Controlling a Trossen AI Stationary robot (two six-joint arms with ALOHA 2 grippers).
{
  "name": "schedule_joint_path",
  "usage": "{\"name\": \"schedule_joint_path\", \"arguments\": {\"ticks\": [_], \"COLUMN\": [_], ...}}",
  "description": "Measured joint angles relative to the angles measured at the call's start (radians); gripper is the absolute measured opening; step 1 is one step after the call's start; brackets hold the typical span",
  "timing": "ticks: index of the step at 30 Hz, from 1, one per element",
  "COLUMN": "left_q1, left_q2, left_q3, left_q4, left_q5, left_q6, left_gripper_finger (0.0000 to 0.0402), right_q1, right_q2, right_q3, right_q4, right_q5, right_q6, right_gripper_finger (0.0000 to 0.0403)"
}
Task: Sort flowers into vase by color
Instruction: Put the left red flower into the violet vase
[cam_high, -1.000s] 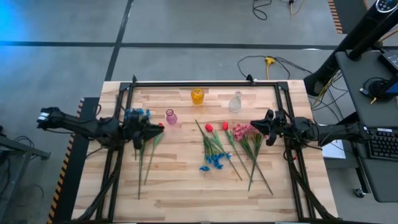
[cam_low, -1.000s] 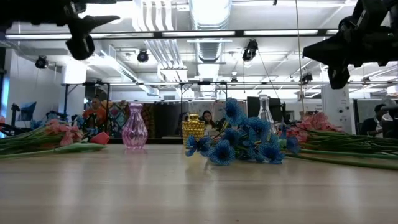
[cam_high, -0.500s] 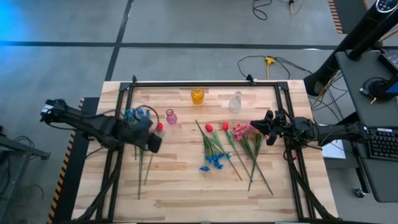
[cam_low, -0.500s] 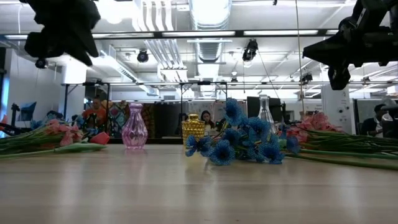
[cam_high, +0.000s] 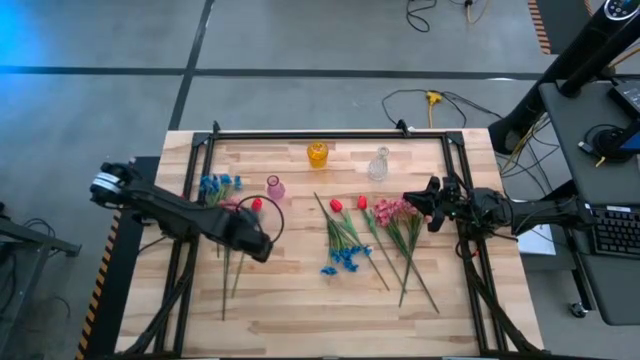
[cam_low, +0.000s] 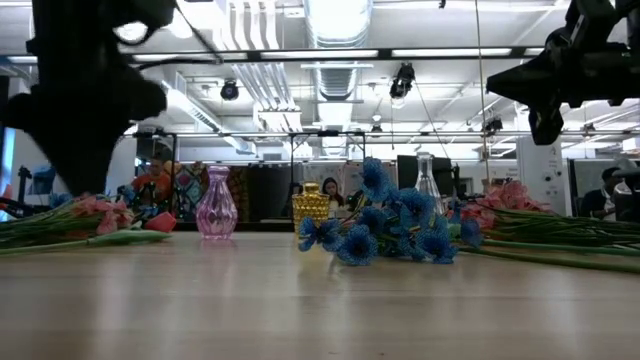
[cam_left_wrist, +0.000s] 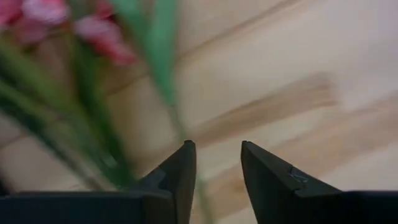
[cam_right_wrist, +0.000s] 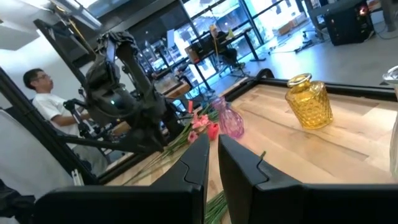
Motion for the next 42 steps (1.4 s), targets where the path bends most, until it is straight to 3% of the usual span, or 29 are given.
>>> {"name": "schedule_joint_path", "arguments": {"ticks": [8, 22, 42], "left_q1": [0.000, 0.000, -0.002], "left_q2": [0.091, 0.127, 0.126], "left_q3": [-0.001, -0.002, -0.085], "left_q4": [-0.031, 0.024, 0.127], "left_q5": [0.004, -0.013, -0.039], "left_q6": [-0.001, 0.026, 0.012], "left_gripper_finger": [0.0162, 0.0164, 0.0165], "right_q1": [0.000, 0.000, 0.000], "right_q2": [0.000, 0.019, 0.376], "right_q3": [0.000, 0.000, 0.185], "right_q4": [-0.008, 0.087, 0.127], "right_q5": [0.000, -0.001, -0.027], "right_q6": [-0.014, -0.140, -0.280], "right_gripper_finger": [0.0029, 0.0029, 0.0029]}}
